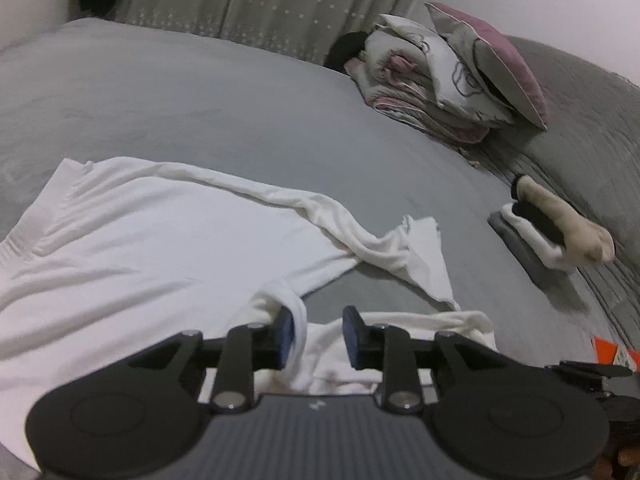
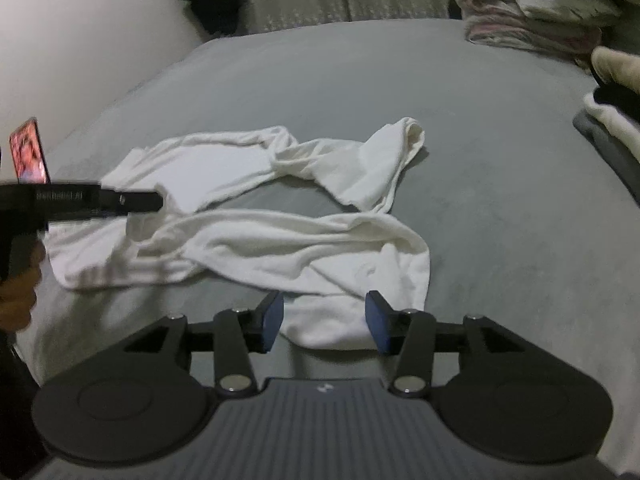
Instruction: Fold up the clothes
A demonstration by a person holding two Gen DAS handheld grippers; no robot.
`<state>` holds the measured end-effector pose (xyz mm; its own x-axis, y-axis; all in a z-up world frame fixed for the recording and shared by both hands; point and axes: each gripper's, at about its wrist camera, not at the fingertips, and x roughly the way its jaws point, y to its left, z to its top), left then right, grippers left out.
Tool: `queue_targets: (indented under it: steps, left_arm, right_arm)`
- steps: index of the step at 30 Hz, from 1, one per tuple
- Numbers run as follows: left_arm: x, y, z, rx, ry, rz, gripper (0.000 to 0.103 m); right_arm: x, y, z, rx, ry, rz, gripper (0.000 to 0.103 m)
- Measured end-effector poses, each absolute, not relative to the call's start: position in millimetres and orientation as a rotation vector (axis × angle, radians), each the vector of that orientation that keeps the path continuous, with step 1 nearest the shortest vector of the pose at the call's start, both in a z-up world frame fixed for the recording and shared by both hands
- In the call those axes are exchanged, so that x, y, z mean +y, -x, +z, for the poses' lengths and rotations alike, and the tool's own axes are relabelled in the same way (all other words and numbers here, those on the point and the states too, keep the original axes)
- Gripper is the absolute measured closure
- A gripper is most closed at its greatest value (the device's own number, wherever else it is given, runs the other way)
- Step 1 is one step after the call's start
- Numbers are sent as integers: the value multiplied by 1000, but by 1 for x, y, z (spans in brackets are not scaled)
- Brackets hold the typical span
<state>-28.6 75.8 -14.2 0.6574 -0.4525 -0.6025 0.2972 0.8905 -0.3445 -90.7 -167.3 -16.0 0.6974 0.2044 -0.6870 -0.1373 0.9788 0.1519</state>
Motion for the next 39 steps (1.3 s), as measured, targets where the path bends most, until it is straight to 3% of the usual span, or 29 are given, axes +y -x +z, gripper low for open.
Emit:
queue_targets:
  steps: [2, 5, 9, 14, 23, 31, 34, 39]
  left_arm:
    - [73, 30, -14, 735, 205, -435, 75]
    - [69, 29, -16, 736, 185, -436, 75]
    - [69, 24, -18, 732, 187, -418, 79]
    - [79, 16, -17, 741, 245, -394, 100]
    - [87, 5, -15, 742, 331, -369, 101]
    - [81, -24, -30, 781, 422, -346, 101]
    - [78, -34, -36, 806, 453, -339, 101]
    - [72, -39, -37, 851, 466, -378, 100]
  right_arm:
    - [-163, 91, -22, 776, -43, 189, 56]
    - [-161, 90, -28, 777, 35, 156, 101]
    - [-177, 92, -22, 760, 22, 104, 102]
    - [-206, 105, 1, 686, -22, 9, 102]
    - [-264, 117, 30, 602, -134, -159, 103]
    - [-301, 79, -2, 685, -236, -255, 103]
    - [-295, 74, -4, 681, -262, -186, 89]
    - [-267, 81, -5, 704, -197, -55, 87]
